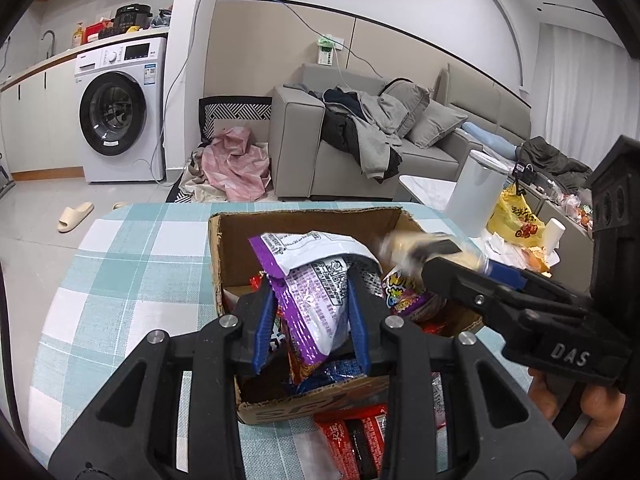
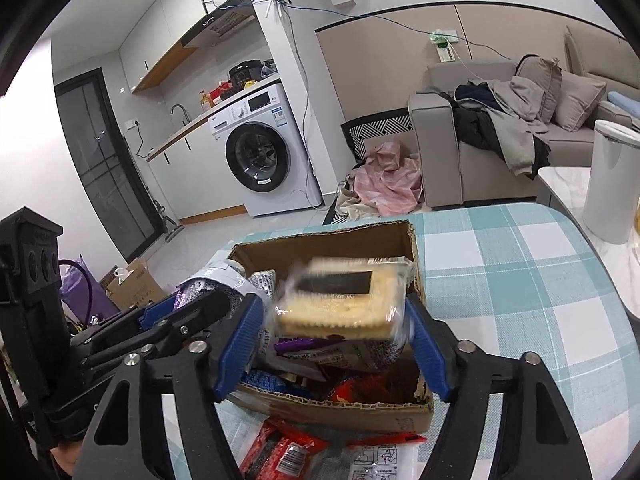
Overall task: Organize snacks
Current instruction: 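Lift both packs over the box and open both tools to drop them, then move the left tool to the red wafer pack while the right tool approaches the white-and-red pack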
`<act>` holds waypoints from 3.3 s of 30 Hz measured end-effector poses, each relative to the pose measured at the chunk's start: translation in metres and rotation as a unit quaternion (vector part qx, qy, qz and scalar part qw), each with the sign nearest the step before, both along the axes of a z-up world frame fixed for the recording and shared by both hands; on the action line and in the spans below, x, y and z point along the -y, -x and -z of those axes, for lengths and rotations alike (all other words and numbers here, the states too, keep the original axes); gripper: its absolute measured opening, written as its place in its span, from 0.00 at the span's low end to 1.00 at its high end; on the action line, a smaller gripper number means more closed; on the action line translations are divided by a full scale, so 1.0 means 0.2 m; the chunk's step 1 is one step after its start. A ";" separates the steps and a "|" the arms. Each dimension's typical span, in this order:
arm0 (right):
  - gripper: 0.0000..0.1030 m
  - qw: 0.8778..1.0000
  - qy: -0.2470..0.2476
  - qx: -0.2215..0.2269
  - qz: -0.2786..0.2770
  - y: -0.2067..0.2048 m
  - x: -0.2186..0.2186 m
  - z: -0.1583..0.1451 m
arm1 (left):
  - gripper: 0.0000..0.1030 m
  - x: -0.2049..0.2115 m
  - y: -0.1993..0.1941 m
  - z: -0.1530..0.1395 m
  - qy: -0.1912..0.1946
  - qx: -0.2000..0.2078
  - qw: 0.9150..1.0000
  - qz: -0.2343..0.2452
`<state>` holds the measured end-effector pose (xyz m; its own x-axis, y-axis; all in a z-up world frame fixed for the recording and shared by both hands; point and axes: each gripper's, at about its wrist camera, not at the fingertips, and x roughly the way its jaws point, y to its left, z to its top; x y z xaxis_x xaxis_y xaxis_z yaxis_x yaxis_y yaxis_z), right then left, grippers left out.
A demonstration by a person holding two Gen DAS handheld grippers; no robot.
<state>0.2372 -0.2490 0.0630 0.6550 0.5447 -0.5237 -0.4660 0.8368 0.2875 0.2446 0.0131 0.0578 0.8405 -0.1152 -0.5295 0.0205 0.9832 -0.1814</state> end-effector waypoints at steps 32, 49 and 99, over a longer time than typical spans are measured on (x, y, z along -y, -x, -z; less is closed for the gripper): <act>1.00 0.998 0.052 -0.019 0.004 0.27 0.28 0.06 | 0.99 -0.03 0.55 0.02 -0.031 -0.005 0.999 -0.018; 1.00 0.993 0.109 -0.040 -0.005 0.34 0.28 0.21 | 0.99 0.08 0.61 0.18 -0.059 -0.041 0.997 -0.002; 0.45 0.984 0.148 -0.090 -0.052 0.28 0.13 0.49 | 0.99 0.19 0.45 0.52 -0.048 -0.132 0.990 0.006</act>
<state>0.1802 -0.2740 -0.0347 0.4863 0.4097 -0.7718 -0.5166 0.8472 0.1242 0.1548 -0.0241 -0.0466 0.6705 -0.0634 -0.7392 -0.0025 0.9961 -0.0877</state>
